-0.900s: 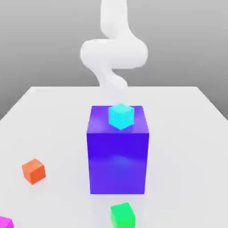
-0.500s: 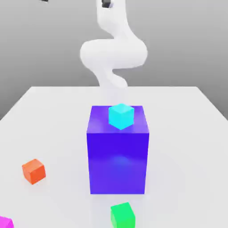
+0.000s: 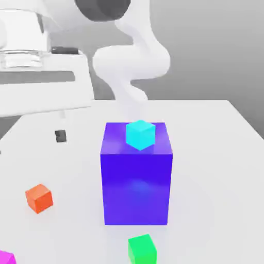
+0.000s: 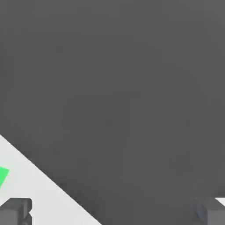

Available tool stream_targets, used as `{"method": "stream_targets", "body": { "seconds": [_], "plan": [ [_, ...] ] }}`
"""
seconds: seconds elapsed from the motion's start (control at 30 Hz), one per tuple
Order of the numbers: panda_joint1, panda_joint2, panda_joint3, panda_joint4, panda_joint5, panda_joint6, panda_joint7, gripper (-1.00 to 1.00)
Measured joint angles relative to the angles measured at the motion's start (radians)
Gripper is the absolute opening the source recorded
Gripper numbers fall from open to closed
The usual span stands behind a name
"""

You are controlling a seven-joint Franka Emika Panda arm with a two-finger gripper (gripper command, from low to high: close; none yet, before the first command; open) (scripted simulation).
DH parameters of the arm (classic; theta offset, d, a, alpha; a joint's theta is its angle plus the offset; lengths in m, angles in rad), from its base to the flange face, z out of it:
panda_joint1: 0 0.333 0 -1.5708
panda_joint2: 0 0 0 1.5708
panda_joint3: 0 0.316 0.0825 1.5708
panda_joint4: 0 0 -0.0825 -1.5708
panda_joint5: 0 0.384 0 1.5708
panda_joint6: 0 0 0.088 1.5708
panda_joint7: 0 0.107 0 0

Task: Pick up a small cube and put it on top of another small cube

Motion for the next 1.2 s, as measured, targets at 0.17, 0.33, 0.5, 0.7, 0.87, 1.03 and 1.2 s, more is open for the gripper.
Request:
{"method": "stream_targets", "body": {
  "seconds": [0.17,0.33,0.5,0.7,0.87,1.03,1.2],
  "plan": [
    [-0.054,0.143,0.006,0.026,0.060,0.017,-0.226,0.00],
    [-0.122,0.272,0.028,0.050,0.084,0.041,-0.422,0.00],
    [-0.196,0.398,0.052,0.072,0.075,0.076,-0.607,0.00],
    [-0.280,0.562,0.103,0.107,0.076,0.159,-0.763,0.00],
    [-0.304,0.625,0.132,0.124,0.105,0.202,-0.788,-1.00],
    [-0.296,0.601,0.121,0.117,0.091,0.184,-0.779,-1.00],
    [-0.252,0.499,0.058,0.082,0.054,0.102,-0.660,-1.00]
  ]
}}
